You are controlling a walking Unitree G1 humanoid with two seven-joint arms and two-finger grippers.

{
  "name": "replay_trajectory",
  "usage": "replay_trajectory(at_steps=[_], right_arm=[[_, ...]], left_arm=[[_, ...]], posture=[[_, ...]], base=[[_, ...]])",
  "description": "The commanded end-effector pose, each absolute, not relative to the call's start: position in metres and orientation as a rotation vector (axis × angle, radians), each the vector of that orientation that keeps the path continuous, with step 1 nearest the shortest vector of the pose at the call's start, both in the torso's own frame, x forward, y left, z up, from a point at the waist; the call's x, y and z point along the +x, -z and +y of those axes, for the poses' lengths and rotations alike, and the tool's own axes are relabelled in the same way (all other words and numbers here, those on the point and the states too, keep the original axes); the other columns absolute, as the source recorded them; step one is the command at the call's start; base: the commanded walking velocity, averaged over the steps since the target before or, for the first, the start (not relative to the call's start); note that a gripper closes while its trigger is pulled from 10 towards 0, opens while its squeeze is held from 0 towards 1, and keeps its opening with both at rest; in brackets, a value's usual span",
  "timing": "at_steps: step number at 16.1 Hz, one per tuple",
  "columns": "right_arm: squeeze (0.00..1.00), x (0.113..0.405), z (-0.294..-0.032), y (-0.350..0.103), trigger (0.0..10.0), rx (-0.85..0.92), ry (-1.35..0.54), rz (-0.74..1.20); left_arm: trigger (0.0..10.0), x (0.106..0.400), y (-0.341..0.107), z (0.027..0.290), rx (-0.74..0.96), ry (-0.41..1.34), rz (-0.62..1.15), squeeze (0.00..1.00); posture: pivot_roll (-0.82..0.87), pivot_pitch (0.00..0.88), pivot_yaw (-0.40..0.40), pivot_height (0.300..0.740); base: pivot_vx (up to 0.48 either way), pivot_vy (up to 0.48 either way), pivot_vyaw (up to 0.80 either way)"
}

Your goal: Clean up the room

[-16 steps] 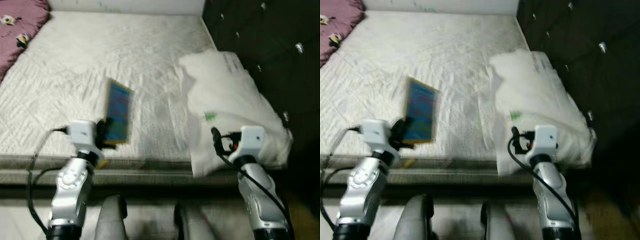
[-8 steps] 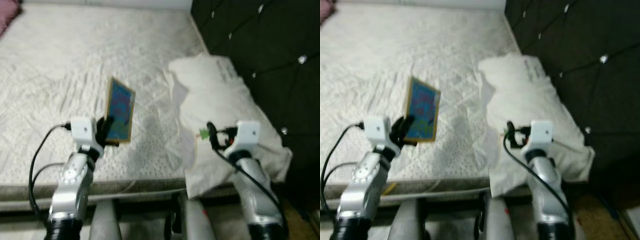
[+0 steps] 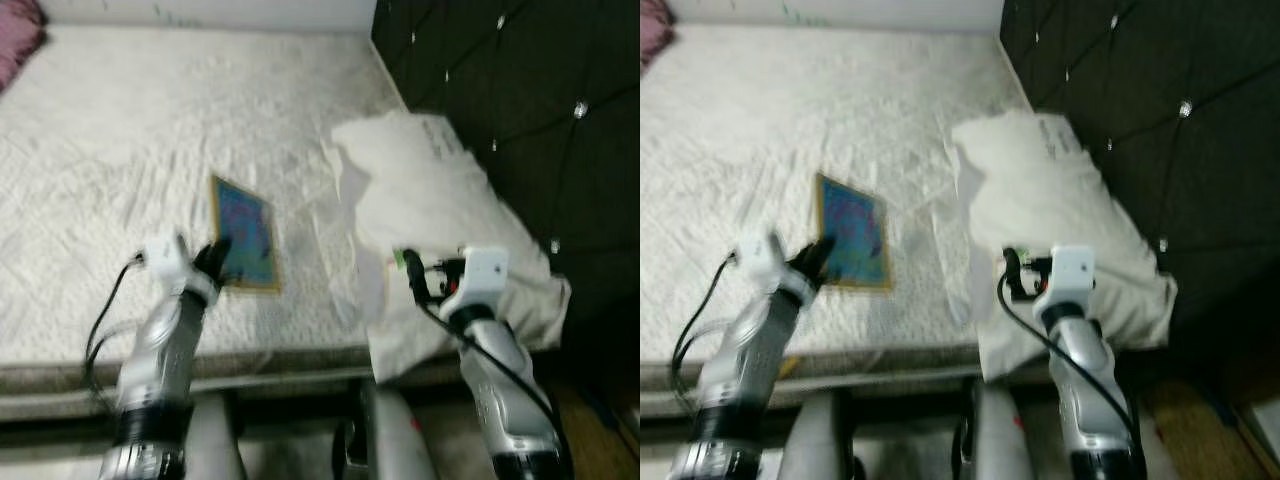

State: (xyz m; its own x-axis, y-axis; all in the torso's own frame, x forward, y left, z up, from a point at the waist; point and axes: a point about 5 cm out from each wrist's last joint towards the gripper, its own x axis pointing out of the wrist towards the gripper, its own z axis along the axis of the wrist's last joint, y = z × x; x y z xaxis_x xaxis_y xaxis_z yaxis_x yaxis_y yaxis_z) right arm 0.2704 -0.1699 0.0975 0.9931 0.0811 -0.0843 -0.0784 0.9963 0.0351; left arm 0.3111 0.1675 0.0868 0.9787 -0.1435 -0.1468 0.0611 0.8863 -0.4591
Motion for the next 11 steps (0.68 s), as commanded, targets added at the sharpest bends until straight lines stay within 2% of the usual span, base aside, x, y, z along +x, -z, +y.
replay_trajectory(at_steps=[1, 5, 7, 11], right_arm=[[0.0, 0.268, -0.174, -0.101, 10.0, 0.025, -0.08, 0.083], [0.0, 0.262, -0.179, -0.102, 10.0, 0.007, -0.07, 0.087], [0.0, 0.26, -0.179, -0.103, 10.0, 0.004, -0.068, 0.091], [0.0, 0.258, -0.18, -0.105, 10.0, -0.002, -0.076, 0.095]], left_arm=[[10.0, 0.318, -0.084, 0.166, -0.546, 0.085, 0.209, 0.0], [10.0, 0.324, -0.073, 0.148, -0.676, 0.077, 0.316, 0.0], [10.0, 0.325, -0.068, 0.14, -0.683, 0.106, 0.348, 0.0], [10.0, 0.335, -0.067, 0.138, -0.764, 0.11, 0.378, 0.0]], posture=[[-0.06, 0.092, -0.078, 0.568], [-0.1, 0.109, -0.077, 0.563], [-0.1, 0.115, -0.079, 0.563], [-0.12, 0.131, -0.094, 0.563]], base=[[0.0, 0.0, 0.0], [0.0, 0.0, 0.0], [0.0, 0.0, 0.0], [0.0, 0.0, 0.0]])
